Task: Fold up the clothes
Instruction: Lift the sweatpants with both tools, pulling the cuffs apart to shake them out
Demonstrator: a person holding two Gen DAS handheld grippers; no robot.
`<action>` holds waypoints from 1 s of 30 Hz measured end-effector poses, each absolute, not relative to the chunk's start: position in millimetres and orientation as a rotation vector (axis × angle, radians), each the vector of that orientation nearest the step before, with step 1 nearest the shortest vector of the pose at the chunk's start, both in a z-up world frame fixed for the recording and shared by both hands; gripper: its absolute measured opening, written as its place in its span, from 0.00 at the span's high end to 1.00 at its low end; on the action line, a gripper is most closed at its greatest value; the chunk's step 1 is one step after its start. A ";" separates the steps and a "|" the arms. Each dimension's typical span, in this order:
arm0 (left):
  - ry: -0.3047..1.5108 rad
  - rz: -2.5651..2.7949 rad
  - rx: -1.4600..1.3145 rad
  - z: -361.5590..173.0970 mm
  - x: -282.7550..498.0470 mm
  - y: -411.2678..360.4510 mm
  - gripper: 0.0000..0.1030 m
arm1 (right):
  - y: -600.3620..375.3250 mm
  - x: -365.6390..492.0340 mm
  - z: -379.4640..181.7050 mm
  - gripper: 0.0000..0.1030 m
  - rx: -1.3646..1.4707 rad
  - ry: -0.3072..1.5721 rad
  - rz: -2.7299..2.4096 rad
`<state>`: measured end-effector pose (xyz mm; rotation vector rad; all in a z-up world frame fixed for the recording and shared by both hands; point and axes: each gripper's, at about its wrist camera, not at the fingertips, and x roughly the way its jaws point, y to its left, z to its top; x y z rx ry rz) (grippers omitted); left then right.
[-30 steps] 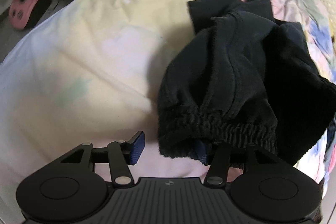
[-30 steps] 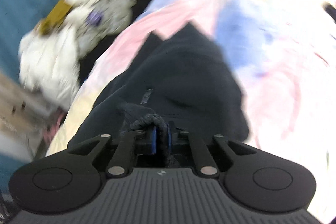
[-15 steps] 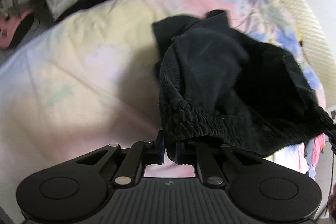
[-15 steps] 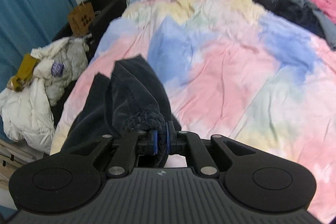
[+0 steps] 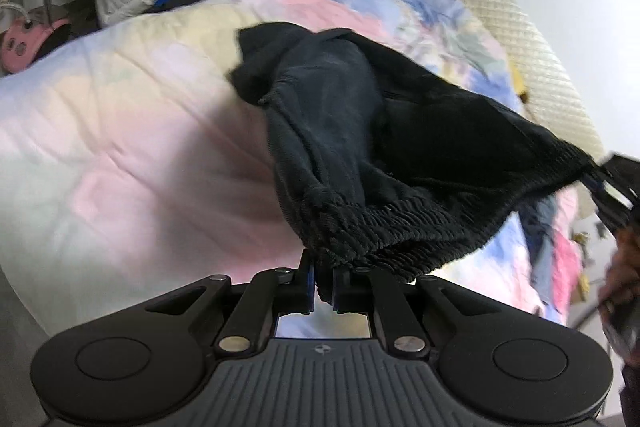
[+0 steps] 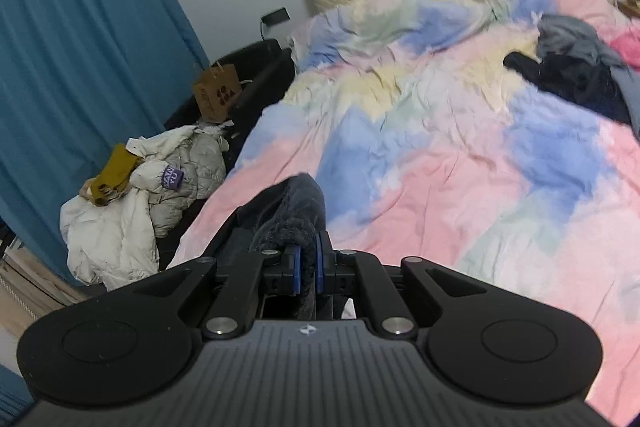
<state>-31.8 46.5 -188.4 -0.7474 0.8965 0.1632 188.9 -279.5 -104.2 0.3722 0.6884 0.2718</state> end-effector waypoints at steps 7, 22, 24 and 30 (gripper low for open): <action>0.892 0.020 -0.813 -173.8 -55.6 -23.6 0.93 | -332.4 175.6 -67.4 0.93 0.364 0.646 0.246; 0.783 0.034 -0.765 -162.2 -70.4 -198.5 0.92 | -473.4 170.3 -54.5 0.93 0.292 0.596 0.337; 0.782 0.064 -0.764 -167.5 -73.8 -230.7 0.92 | -504.3 175.3 -59.4 0.93 0.305 0.601 0.374; 0.827 0.143 -0.805 -201.2 -55.7 -340.3 0.92 | -587.8 197.9 -82.4 0.93 0.306 0.652 0.447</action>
